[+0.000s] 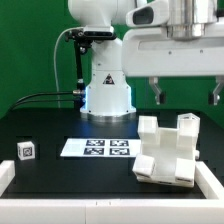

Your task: Assemble chair

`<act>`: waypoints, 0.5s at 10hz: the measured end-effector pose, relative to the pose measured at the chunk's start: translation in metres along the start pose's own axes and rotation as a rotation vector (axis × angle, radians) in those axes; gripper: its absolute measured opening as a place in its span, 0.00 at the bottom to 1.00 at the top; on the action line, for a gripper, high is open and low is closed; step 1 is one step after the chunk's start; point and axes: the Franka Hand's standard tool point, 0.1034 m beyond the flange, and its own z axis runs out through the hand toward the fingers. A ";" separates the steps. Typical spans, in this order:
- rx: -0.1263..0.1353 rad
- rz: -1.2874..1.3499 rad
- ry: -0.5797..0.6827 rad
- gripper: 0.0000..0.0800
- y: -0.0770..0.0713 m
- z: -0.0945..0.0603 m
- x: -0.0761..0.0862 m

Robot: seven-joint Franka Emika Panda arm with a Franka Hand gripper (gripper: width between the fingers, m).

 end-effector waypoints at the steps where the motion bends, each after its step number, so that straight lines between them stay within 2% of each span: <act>1: 0.002 -0.002 0.006 0.81 0.000 0.000 0.000; 2: 0.009 -0.017 0.055 0.81 0.000 0.003 -0.001; 4: 0.014 -0.015 0.063 0.81 0.012 0.010 -0.017; 5: 0.012 -0.016 0.077 0.81 0.016 0.018 -0.023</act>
Offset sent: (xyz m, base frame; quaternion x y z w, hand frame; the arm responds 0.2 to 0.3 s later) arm -0.0403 -0.0134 -0.0097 0.0208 0.0278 0.0030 0.9994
